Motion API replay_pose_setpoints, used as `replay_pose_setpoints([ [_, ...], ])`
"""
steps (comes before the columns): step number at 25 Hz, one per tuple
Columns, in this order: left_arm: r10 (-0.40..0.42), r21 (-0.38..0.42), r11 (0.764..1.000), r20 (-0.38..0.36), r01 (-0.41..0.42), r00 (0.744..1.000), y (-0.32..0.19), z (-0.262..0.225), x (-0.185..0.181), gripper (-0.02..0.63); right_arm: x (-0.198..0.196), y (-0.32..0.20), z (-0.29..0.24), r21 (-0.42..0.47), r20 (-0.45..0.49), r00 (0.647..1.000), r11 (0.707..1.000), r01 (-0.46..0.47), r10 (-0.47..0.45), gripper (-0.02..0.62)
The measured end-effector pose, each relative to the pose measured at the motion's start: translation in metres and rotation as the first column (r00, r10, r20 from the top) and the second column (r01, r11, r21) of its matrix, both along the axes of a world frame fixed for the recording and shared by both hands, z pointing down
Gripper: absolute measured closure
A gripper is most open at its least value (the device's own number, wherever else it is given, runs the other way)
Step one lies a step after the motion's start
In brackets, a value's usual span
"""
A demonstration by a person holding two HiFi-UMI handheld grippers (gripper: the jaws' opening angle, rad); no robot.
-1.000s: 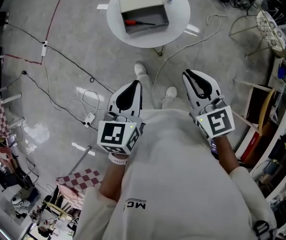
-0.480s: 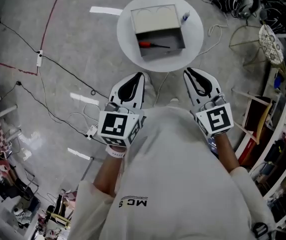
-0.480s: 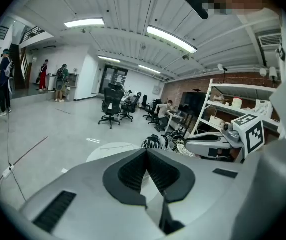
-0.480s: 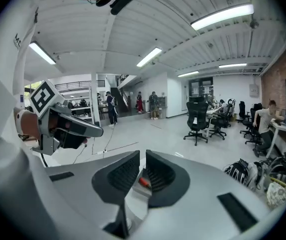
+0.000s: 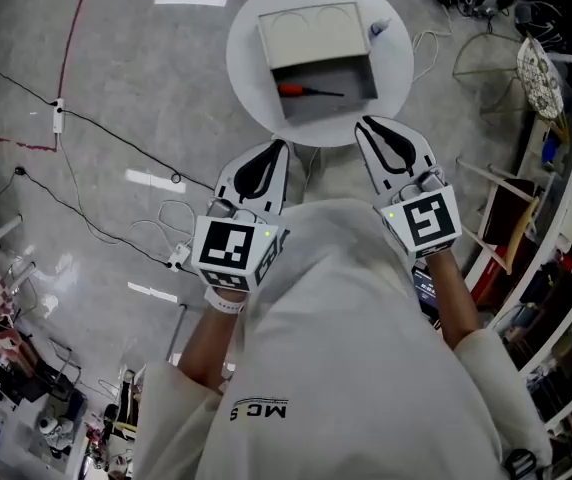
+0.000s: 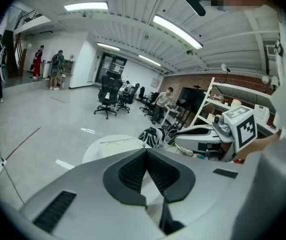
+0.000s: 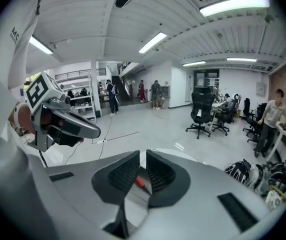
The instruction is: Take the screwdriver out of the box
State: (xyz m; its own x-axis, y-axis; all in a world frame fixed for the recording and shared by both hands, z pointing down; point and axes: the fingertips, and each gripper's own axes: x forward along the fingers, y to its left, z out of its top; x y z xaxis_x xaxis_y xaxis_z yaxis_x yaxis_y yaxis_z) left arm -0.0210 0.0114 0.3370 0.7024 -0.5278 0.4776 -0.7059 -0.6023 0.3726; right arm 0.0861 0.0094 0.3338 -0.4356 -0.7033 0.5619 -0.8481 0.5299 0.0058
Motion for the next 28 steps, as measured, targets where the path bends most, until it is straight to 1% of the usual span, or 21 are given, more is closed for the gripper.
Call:
replay_pose_setpoints([
  [4, -0.014, -0.039, 0.999, 0.005, 0.014, 1.0, -0.005, 0.014, 0.006, 0.597, -0.003, -0.016, 0.022, -0.032, -0.06, 0.995, 0.996, 0.079, -0.081, 0.515],
  [9, -0.044, -0.08, 0.996, 0.022, 0.045, 0.999, -0.013, 0.036, 0.005, 0.597, -0.013, -0.035, 0.05, -0.092, -0.066, 0.984, 0.983, 0.156, -0.163, 0.511],
  [11, -0.059, -0.092, 0.994, 0.023, 0.061, 0.998, -0.016, 0.044, 0.004, 0.597, -0.019, -0.042, 0.063, -0.12, -0.067, 0.977, 0.973, 0.195, -0.204, 0.481],
  [12, -0.065, -0.096, 0.993, 0.024, 0.067, 0.998, -0.018, 0.048, 0.004, 0.597, -0.022, -0.045, 0.07, -0.131, -0.072, 0.972, 0.968, 0.215, -0.225, 0.466],
  [15, -0.084, -0.113, 0.99, 0.037, 0.088, 0.996, -0.023, 0.064, 0.004, 0.597, -0.03, -0.054, 0.093, -0.166, -0.093, 0.953, 0.948, 0.272, -0.29, 0.463],
  [18, -0.106, -0.131, 0.985, 0.057, 0.113, 0.993, -0.024, 0.078, -0.003, 0.597, -0.042, -0.055, 0.118, -0.22, -0.11, 0.927, 0.919, 0.328, -0.358, 0.454],
  [22, -0.1, -0.131, 0.985, 0.075, 0.109, 0.992, -0.029, 0.096, -0.007, 0.597, -0.051, -0.06, 0.153, -0.269, -0.131, 0.901, 0.89, 0.368, -0.413, 0.451],
  [24, -0.115, -0.144, 0.981, 0.083, 0.126, 0.99, -0.03, 0.105, -0.011, 0.597, -0.057, -0.061, 0.17, -0.295, -0.134, 0.887, 0.872, 0.39, -0.442, 0.447],
  [28, -0.136, -0.16, 0.976, 0.092, 0.15, 0.986, -0.031, 0.124, -0.025, 0.597, -0.066, -0.066, 0.204, -0.34, -0.187, 0.848, 0.843, 0.417, -0.495, 0.431],
])
